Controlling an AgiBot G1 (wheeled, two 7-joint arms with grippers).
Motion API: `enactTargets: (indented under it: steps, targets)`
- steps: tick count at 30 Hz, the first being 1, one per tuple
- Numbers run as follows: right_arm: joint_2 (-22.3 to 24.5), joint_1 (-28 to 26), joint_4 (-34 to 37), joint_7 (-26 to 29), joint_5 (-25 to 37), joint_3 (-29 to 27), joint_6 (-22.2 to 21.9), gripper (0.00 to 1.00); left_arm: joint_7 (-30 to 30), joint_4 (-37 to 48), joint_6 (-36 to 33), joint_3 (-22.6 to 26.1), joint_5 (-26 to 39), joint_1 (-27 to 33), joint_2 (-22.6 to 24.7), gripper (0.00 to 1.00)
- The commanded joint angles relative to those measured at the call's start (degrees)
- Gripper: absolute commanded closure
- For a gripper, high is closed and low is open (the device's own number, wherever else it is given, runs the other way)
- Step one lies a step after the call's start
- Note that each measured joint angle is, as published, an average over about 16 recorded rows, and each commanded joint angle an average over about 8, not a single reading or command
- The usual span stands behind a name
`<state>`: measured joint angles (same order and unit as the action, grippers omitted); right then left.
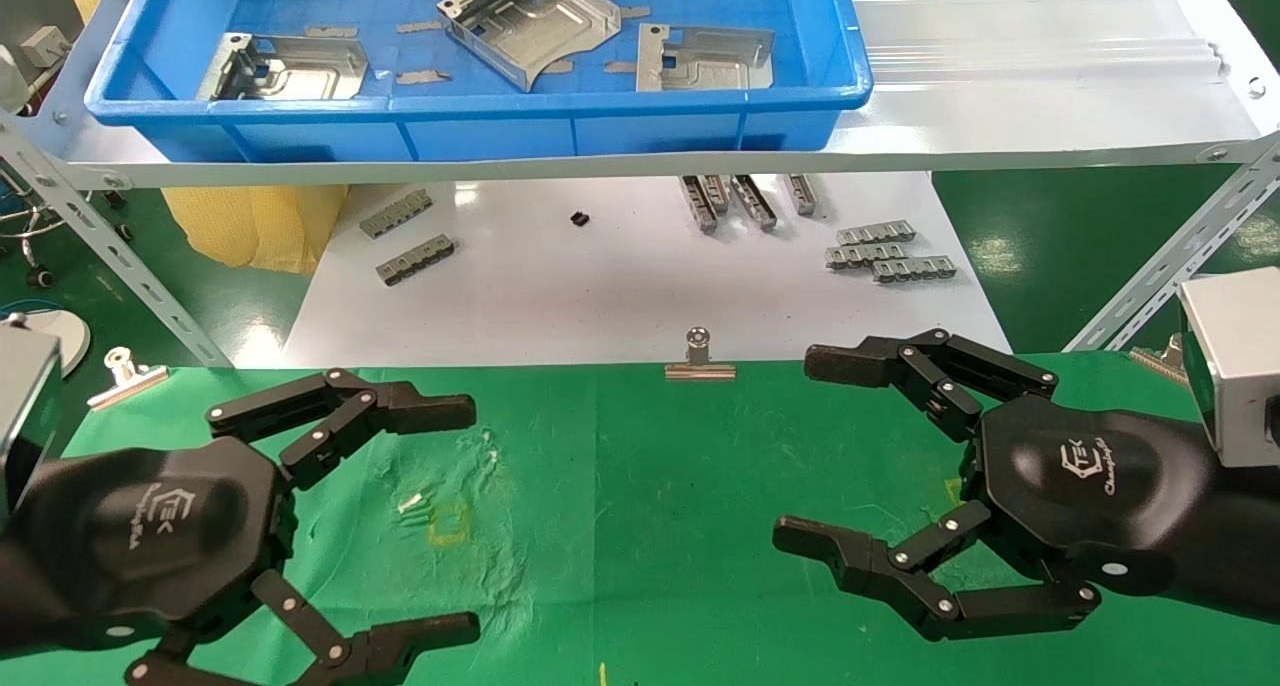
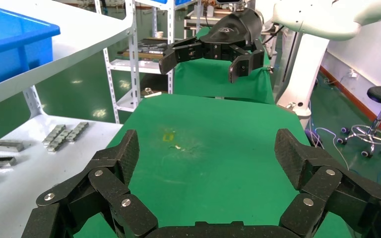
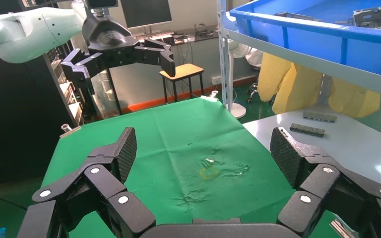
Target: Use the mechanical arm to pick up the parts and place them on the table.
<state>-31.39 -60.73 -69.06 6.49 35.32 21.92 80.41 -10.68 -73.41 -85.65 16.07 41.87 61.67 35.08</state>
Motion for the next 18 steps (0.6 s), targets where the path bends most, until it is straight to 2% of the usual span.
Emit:
enactTargets:
  steps: [1,18]
  targets:
    - [0.0,0.0,0.0,0.0,0.0,0.0,0.0,0.00,0.0,0.0,0.0,0.0,0.0,0.0,0.0,0.00]
    - [0.0,0.0,0.0,0.0,0.0,0.0,0.0,0.00,0.0,0.0,0.0,0.0,0.0,0.0,0.0,0.00]
